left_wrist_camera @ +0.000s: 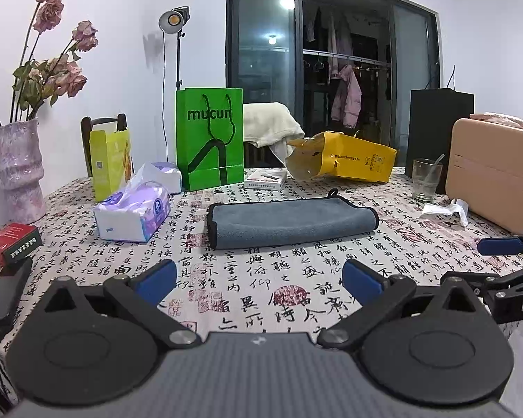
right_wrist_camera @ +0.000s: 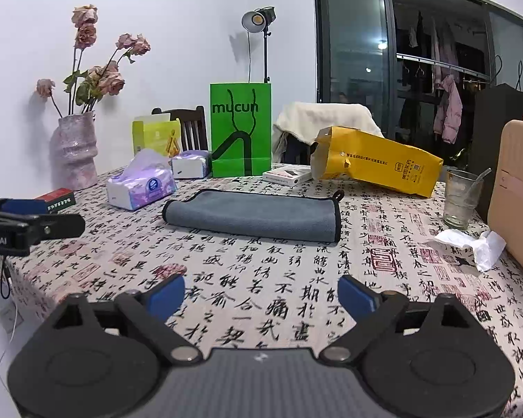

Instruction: Fold towel

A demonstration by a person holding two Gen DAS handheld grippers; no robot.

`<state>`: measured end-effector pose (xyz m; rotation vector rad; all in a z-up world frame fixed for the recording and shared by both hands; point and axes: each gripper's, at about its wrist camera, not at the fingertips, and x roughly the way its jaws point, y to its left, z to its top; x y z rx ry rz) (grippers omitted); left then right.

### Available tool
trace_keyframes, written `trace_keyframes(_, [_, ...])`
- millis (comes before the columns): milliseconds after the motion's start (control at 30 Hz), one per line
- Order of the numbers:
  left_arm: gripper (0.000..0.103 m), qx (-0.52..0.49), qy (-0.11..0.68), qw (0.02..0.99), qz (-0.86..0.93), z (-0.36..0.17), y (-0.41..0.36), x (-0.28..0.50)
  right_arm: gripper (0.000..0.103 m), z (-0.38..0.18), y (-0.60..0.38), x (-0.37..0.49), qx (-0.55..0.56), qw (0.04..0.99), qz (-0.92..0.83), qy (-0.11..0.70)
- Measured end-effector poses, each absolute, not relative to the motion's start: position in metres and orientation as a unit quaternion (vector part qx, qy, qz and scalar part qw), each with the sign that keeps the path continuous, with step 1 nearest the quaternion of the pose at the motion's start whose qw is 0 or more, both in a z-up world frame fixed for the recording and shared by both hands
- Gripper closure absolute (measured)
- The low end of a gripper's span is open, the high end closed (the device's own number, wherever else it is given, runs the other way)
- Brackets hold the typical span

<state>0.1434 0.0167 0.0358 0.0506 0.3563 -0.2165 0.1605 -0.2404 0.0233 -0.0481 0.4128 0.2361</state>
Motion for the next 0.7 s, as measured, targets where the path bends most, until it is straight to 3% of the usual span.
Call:
trace_keyframes(367, [0.000, 0.056, 0.131, 0.985, -0.095, 0.027, 0.019, 0.087, 0.004, 0.026, -0.222, 0.107, -0.022, 0.980, 0.106, 0.167])
trace_keyframes(700, [0.000, 0.023, 0.124, 0.988, -0.094, 0.007, 0.025, 0.029, 0.004, 0.025, -0.220, 0.056, -0.038, 0.984, 0.103, 0.143])
